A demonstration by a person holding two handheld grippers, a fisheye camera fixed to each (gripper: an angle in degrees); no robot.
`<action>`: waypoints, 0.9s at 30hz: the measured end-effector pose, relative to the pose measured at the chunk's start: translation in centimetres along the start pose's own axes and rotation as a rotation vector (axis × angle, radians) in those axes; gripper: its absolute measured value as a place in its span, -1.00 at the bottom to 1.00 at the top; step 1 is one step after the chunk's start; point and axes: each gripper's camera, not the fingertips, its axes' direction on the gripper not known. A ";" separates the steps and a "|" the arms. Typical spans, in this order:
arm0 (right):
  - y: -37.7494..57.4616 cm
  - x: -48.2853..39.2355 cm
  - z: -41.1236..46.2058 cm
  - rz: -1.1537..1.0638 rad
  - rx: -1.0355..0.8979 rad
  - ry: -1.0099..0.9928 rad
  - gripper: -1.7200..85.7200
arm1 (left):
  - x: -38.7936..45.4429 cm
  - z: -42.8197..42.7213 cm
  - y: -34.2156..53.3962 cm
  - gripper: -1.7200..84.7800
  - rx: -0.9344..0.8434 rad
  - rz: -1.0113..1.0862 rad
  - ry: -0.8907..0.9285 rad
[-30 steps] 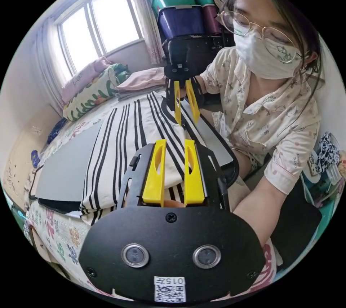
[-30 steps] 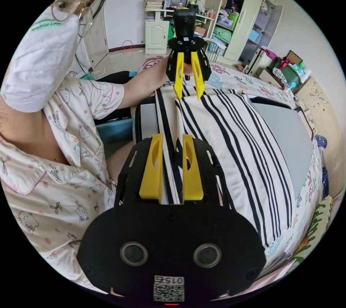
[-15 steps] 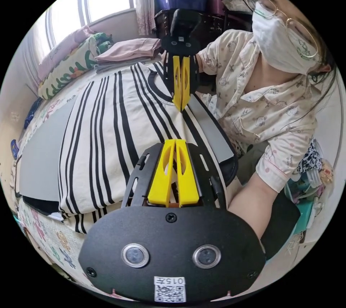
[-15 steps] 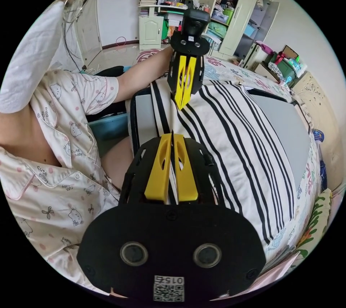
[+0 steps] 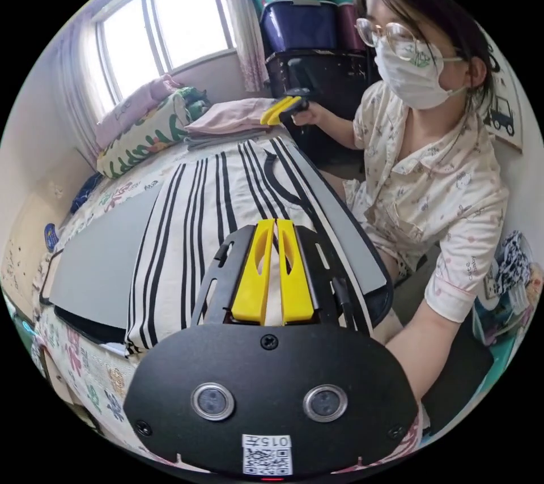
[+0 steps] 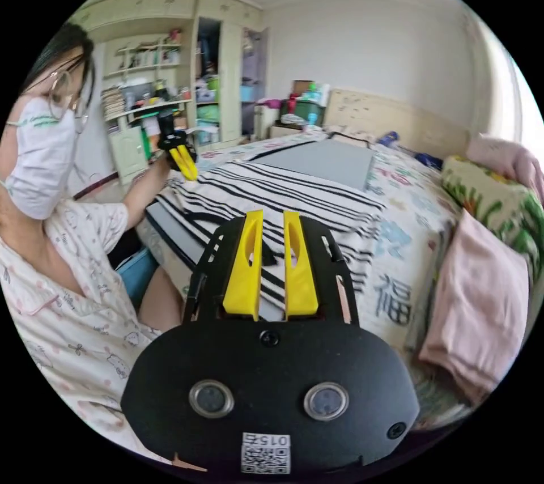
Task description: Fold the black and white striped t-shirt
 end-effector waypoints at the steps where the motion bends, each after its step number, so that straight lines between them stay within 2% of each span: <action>1: 0.5 1.0 -0.5 0.033 0.000 0.019 -0.80 | -0.9 0.8 -0.5 -0.96 -0.007 -0.057 -0.020; 5: 0.5 3.6 -0.6 0.110 -0.027 0.057 -0.77 | -2.0 4.5 -3.6 -0.97 -0.015 -0.177 -0.142; 11: -0.5 7.3 -2.7 0.241 0.054 0.007 -0.73 | -4.2 15.9 -13.8 -0.97 -0.069 -0.271 -0.233; 16: 0.4 9.3 -8.2 0.332 0.156 0.101 -0.72 | -12.8 28.2 -24.0 -0.96 -0.116 -0.466 -0.264; 21: 0.1 10.5 -8.7 0.343 0.122 -0.007 -0.71 | -21.3 40.8 -32.3 -0.93 -0.193 -0.562 -0.322; 27: -1.0 9.2 -7.7 0.196 0.076 -0.107 -0.69 | -27.4 53.4 -39.6 -0.86 -0.164 -0.630 -0.240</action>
